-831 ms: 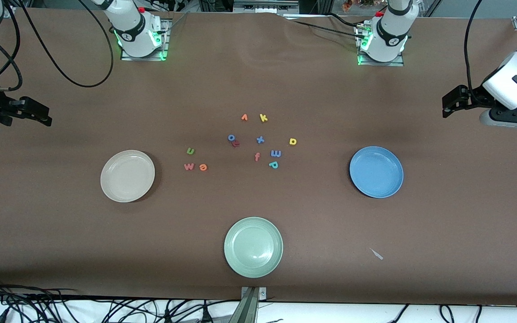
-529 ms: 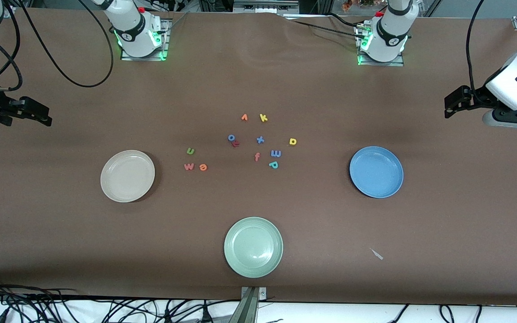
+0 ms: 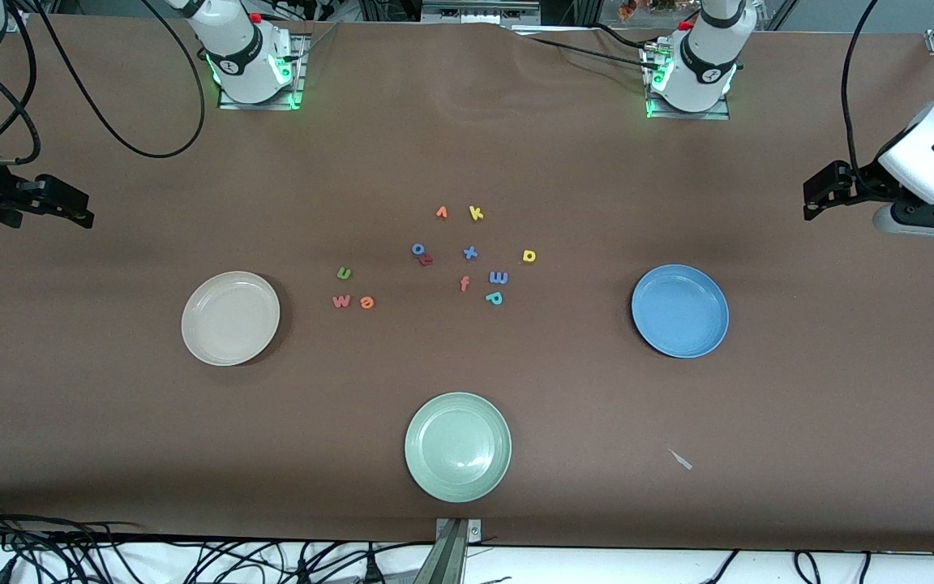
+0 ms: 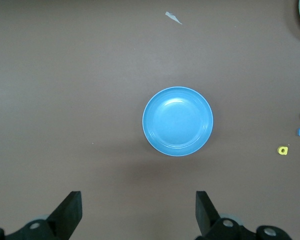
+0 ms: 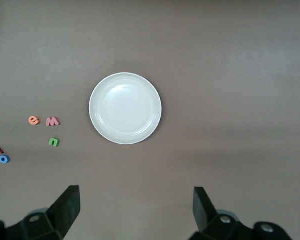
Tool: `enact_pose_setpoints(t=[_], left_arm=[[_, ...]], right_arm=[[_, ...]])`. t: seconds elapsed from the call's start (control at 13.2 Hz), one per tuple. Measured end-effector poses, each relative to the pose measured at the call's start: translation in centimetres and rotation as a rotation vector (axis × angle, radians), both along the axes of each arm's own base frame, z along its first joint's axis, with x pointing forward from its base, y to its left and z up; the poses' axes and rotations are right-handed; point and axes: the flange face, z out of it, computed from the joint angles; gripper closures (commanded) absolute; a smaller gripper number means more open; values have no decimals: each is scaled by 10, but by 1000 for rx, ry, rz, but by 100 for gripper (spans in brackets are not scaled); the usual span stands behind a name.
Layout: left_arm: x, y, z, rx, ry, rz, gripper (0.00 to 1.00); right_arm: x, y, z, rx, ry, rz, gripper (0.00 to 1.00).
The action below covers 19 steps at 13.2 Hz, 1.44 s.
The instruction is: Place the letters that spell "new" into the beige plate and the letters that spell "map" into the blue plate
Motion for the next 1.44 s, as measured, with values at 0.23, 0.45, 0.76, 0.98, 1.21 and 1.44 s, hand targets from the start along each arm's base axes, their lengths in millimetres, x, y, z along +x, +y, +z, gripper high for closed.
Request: enact_pose_setpoints(t=[0.23,0.45,0.76,0.98,1.21,1.44], left_arm=[[3,11,-3,-7,-1,21,0],[4,11,-6,-7,5,22,0],[5,14,-7,-7,7,27,0],[5,14,-7,-7,7,27,0],[5,14,-7,-7,8,26,0],[4,14,-7,-7,9,26,0]], right_arm=[[0,0,0,0,0,0,0],[0,0,0,0,0,-1,0],[0,0,0,0,2,-1,0],[0,0,0,0,2,-1,0],[0,0,0,0,2,-1,0],[0,0,0,0,2,0,0]])
